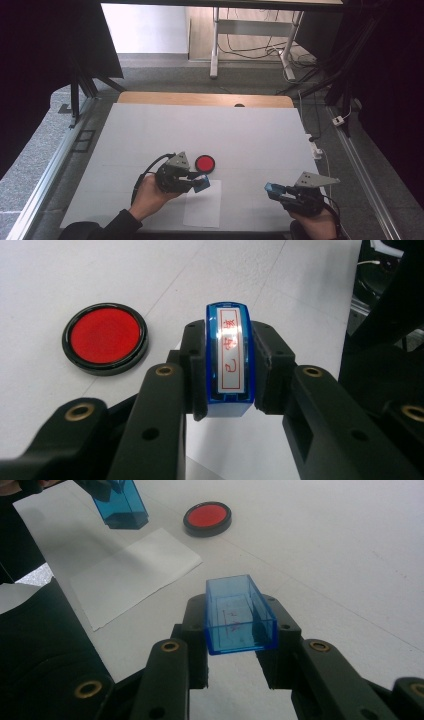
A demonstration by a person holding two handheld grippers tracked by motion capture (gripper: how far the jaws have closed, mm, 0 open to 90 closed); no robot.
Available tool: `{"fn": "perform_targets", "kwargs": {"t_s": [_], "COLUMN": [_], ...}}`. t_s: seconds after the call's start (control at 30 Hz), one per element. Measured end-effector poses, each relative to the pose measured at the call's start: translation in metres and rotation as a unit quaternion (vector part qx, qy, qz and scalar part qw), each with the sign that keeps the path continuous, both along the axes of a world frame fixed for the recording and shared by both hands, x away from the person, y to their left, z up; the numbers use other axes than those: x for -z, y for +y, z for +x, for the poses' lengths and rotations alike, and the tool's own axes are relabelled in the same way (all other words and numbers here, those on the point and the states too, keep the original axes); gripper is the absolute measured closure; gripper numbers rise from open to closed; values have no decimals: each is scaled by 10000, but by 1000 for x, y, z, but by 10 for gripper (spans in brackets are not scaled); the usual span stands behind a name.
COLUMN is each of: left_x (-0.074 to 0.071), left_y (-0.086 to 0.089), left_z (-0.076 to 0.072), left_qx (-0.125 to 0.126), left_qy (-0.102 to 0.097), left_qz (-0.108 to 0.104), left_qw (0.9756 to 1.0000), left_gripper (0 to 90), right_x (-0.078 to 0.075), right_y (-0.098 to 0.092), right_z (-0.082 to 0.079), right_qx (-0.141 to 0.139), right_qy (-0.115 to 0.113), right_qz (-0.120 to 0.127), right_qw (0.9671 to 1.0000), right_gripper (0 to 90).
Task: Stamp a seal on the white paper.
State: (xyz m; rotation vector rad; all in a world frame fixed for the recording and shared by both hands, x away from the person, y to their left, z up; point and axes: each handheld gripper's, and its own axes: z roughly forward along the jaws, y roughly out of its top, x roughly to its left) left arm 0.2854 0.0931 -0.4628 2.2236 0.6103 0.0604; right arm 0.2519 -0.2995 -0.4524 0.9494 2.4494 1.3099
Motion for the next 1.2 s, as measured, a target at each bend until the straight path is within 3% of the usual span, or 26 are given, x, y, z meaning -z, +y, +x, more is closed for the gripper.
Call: {"fn": "perform_targets", "kwargs": {"t_s": [0.43, 1.2], "left_x": [14, 36], "left_y": [-9, -22], "left_z": [2, 4], "left_qx": [55, 197], "left_qy": [64, -4], "left_qz": [196, 620], "left_qw": [9998, 9979], "left_gripper": [701, 702], "right_x": [0, 0], "right_y": [1, 1], "right_z": [0, 0], "right_qx": [3, -7], "right_qy": [5, 23], "right_qz": [-22, -16], "right_qw": [10000, 10000], "right_gripper": [687, 686]}}
